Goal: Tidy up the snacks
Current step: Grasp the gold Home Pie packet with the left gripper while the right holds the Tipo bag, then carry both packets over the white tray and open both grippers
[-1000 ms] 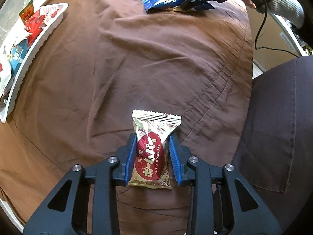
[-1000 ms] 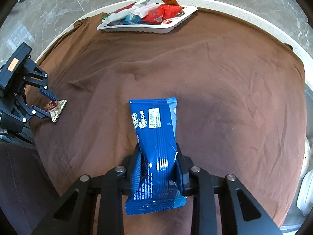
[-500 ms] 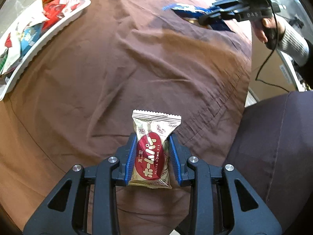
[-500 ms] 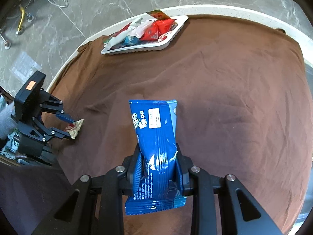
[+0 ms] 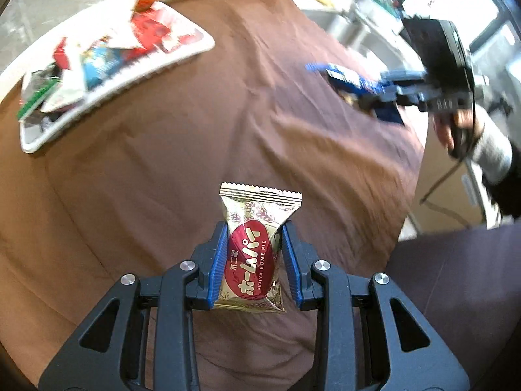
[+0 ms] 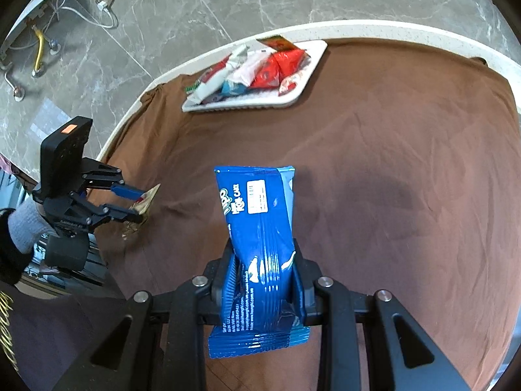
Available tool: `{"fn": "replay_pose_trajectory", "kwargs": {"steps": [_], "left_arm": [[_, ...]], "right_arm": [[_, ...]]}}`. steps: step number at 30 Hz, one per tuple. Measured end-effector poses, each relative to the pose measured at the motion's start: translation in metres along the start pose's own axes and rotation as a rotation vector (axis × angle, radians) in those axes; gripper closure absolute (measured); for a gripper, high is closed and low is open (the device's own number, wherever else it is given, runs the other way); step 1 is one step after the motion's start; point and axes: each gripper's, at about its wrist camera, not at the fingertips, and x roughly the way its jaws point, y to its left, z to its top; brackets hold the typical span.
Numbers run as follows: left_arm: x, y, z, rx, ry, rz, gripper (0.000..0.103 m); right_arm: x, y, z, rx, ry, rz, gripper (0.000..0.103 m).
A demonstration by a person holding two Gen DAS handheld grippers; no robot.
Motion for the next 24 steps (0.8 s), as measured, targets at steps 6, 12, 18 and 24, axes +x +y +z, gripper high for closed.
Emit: {"fn": "replay_pose_trajectory", "kwargs": {"steps": [6,12,18,24], "left_arm": [[-0.026,0.033,0.025,-0.1,-0.103,0.004,0.073],[-0.046,0.062,0.051,-0.168,-0.177,0.01,0.073],[-0.055,0.091,0.081,-0.238,-0.234,-0.004,0.073],[-0.053,0.118,0.11,-0.316,-0.274,-0.008,0.073]], "right_arm": [[-0.003,0.005,0.031,0.036,-0.033,0.046,0.072],[0.0,0.014,0.069,0.071,-0.066,0.105,0.072],[0.013,0.022,0.107,0.1,-0.09,0.125,0.072],[0.037,0.014,0.139,0.178,-0.103,0.145,0.072]]}}
